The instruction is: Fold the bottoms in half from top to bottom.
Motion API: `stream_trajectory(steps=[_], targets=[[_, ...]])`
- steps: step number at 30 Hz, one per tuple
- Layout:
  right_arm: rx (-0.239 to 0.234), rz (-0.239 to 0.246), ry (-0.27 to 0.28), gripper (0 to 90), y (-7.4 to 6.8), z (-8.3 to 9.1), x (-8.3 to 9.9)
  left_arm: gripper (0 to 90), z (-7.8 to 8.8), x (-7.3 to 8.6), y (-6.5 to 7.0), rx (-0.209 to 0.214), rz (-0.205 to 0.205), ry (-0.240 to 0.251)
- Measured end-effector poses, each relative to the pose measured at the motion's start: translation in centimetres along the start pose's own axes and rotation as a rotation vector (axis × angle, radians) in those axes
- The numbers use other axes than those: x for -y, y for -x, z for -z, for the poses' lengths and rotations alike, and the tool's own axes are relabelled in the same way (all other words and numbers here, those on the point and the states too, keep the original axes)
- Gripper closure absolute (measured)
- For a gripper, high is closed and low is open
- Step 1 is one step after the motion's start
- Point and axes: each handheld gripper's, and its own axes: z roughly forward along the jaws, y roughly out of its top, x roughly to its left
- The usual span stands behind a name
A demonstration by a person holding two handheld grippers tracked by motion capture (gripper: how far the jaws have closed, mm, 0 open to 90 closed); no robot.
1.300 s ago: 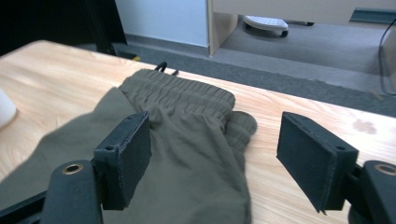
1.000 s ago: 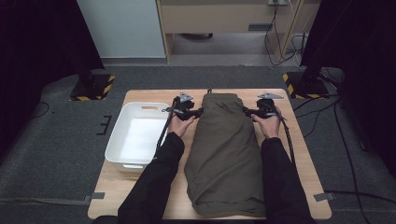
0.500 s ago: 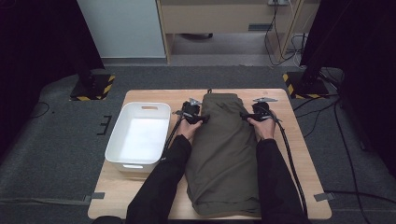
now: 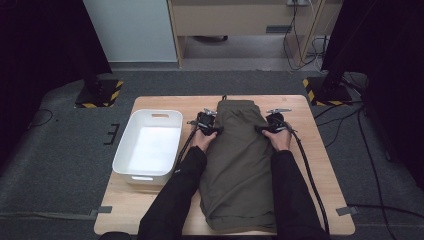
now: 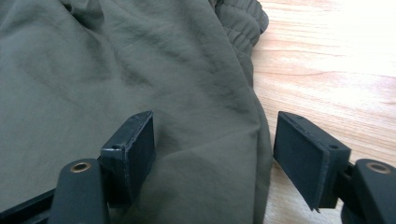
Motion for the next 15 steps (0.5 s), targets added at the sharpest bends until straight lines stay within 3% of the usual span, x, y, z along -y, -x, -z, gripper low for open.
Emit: stream_trajectory(steps=[4,7,15], targets=[[-0.004,0.000,-0.008,32.9,0.0,-0.3,0.2,55.2,-0.3,0.2,0.2,0.001,-0.007,-0.005],[-0.001,0.019,0.000,37.4,-0.2,-0.3,0.3,58.9,-0.3,0.3,0.1,0.005,0.012,0.000],[0.015,0.059,0.017,64.3,-1.6,-0.4,0.5,75.8,-0.3,0.6,0.4,-0.019,0.028,0.019]])
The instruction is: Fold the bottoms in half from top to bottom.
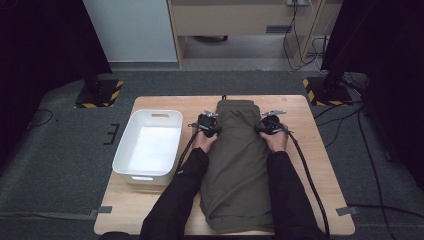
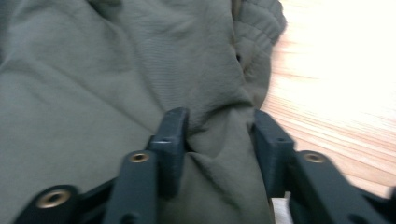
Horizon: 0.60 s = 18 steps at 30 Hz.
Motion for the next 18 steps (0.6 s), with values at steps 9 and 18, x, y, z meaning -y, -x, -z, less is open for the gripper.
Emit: stream_trajectory(steps=[9,18], targets=[[-0.024,-0.015,0.047,86.0,-0.5,0.2,0.1,86.6,0.4,-0.1,-0.1,0.007,0.017,-0.009],[-0.120,-0.068,0.146,86.6,0.0,1.7,-1.0,87.3,2.7,-1.3,-1.4,0.036,0.034,0.066]])
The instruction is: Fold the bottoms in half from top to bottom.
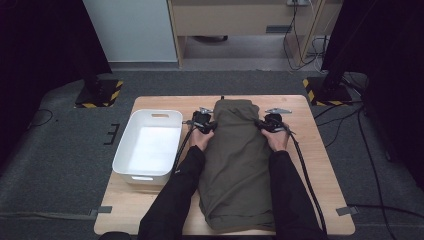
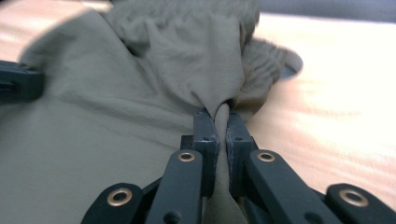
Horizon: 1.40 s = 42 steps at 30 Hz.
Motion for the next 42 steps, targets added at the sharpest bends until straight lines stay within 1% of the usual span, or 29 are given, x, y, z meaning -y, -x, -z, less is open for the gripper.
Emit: stream_trajectory(steps=[4,6,7,8,12,14,17,21,24,25,27,30,31,34,35,37,38,41,42], targets=[[-0.027,-0.004,0.054,86.6,-0.4,0.7,-0.9,87.4,1.9,-1.3,-0.1,-0.002,-0.020,0.045],[-0.036,0.009,0.078,86.6,-0.8,1.2,-1.6,87.4,2.9,-1.9,-0.1,0.004,-0.019,0.071],[-0.041,0.012,0.088,86.6,-0.9,1.4,-1.8,87.4,3.5,-2.3,-0.1,0.012,-0.013,0.091],[-0.048,0.019,0.108,86.6,-1.2,2.0,-2.3,87.4,3.9,-2.5,-0.1,0.016,-0.010,0.100],[-0.067,0.046,0.155,86.6,-1.8,3.6,-3.7,87.3,6.0,-3.5,0.5,0.013,-0.036,0.137],[-0.067,0.063,0.175,86.5,-2.3,4.4,-4.2,87.4,7.0,-3.9,1.0,0.006,-0.061,0.147],[-0.078,0.090,0.201,86.5,-2.8,5.8,-4.8,87.3,8.8,-4.5,1.7,0.012,-0.078,0.167],[-0.103,0.110,0.228,86.5,-3.4,7.8,-5.2,87.3,10.4,-4.6,2.5,0.013,-0.109,0.160],[-0.117,0.128,0.229,86.4,-3.8,9.0,-4.9,87.2,11.4,-4.3,3.1,0.022,-0.120,0.148],[-0.121,0.137,0.225,86.4,-3.9,9.3,-4.7,87.2,11.8,-4.1,3.5,0.037,-0.131,0.145],[-0.135,0.142,0.228,86.4,-4.0,10.1,-4.3,87.2,12.4,-3.8,3.9,0.050,-0.140,0.142],[-0.149,0.155,0.225,86.4,-4.3,11.1,-3.6,87.3,13.5,-3.0,4.7,0.065,-0.171,0.129],[-0.158,0.161,0.220,86.4,-4.4,11.6,-3.2,87.3,13.7,-2.8,4.9,0.068,-0.176,0.126],[-0.182,0.179,0.206,86.1,-4.9,12.6,-2.3,87.2,14.7,-1.5,5.5,0.086,-0.196,0.110],[-0.193,0.185,0.201,85.9,-5.1,13.0,-1.7,87.2,14.9,-1.1,5.6,0.093,-0.192,0.104],[-0.201,0.187,0.195,85.8,-5.5,13.5,-0.9,87.2,15.3,-0.3,5.9,0.096,-0.194,0.096],[-0.207,0.192,0.181,85.7,-5.7,13.8,-0.4,87.2,15.5,0.1,6.1,0.098,-0.197,0.090],[-0.218,0.200,0.160,85.4,-6.3,14.4,1.0,87.2,16.1,1.5,6.9,0.102,-0.223,0.055],[-0.223,0.194,0.156,85.3,-6.4,14.6,1.5,87.2,16.3,2.1,7.1,0.104,-0.230,0.039]])
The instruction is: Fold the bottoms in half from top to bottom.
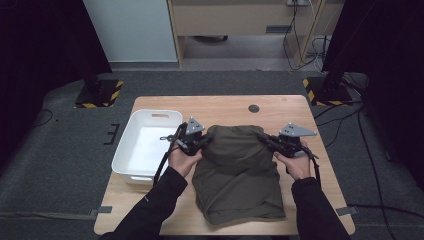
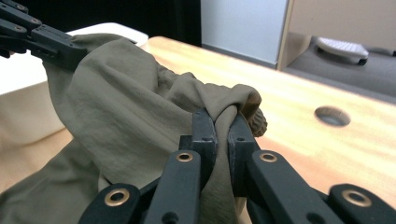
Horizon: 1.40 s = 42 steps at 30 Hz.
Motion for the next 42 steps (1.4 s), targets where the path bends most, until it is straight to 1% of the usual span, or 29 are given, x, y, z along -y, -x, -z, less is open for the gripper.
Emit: stream_trajectory(steps=[1,5,9,11,13,14,18,20,22,24,26,28,30,33,34,36,38,40,42], targets=[[-0.006,0.002,-0.008,85.0,-0.3,0.2,0.4,87.1,0.2,0.5,0.3,0.005,-0.005,-0.012],[-0.029,0.002,-0.043,83.7,-1.5,0.9,1.9,87.0,0.6,3.0,1.6,0.025,0.013,-0.050],[-0.043,-0.001,-0.099,81.4,-2.6,1.1,3.7,86.8,0.5,5.3,2.7,0.034,0.011,-0.089],[-0.044,-0.009,-0.117,80.4,-3.0,1.3,4.4,86.6,0.4,6.4,3.2,0.043,0.013,-0.102],[-0.045,-0.023,-0.139,78.9,-3.3,1.5,5.2,86.0,0.2,7.4,3.6,0.057,0.021,-0.129],[-0.048,-0.029,-0.152,77.7,-3.4,1.5,5.5,85.5,0.1,7.7,3.8,0.060,0.027,-0.142],[-0.058,-0.032,-0.215,69.9,-3.7,1.4,7.0,84.4,-0.2,8.8,4.4,0.062,0.023,-0.191],[-0.057,-0.045,-0.231,67.4,-3.8,1.3,7.7,84.2,-0.4,9.4,4.6,0.058,0.027,-0.216],[-0.054,-0.040,-0.249,63.7,-4.0,1.2,8.2,84.1,-0.7,10.0,4.7,0.049,0.022,-0.246],[-0.046,-0.036,-0.272,59.9,-4.2,0.9,8.7,84.0,-1.1,10.4,4.8,0.037,0.016,-0.265],[-0.039,-0.038,-0.296,57.8,-4.4,0.4,9.2,84.2,-1.6,10.5,4.8,0.027,0.007,-0.277],[-0.024,-0.033,-0.307,56.6,-4.5,-0.1,9.5,84.6,-2.0,10.3,4.5,0.008,-0.002,-0.277],[-0.013,-0.025,-0.303,56.0,-4.5,-0.5,9.4,84.8,-2.5,10.1,4.0,-0.018,-0.010,-0.268],[0.011,-0.019,-0.293,55.2,-4.5,-1.4,9.3,85.0,-3.2,9.8,2.9,-0.044,-0.010,-0.253],[0.015,-0.017,-0.290,54.8,-4.5,-1.7,9.3,85.0,-3.5,9.8,2.5,-0.052,-0.003,-0.240],[0.024,-0.013,-0.285,53.6,-4.5,-2.2,9.3,84.9,-3.6,9.8,1.9,-0.051,0.018,-0.225],[0.030,-0.008,-0.281,50.9,-4.7,-2.4,9.3,83.4,-3.4,9.9,1.7,-0.034,0.039,-0.215],[0.017,-0.018,-0.277,45.6,-4.7,-2.2,9.1,77.4,-3.0,9.8,1.8,-0.019,0.045,-0.196],[0.010,-0.031,-0.260,42.3,-4.7,-1.9,8.8,71.6,-2.4,9.5,1.9,-0.009,0.061,-0.161]])
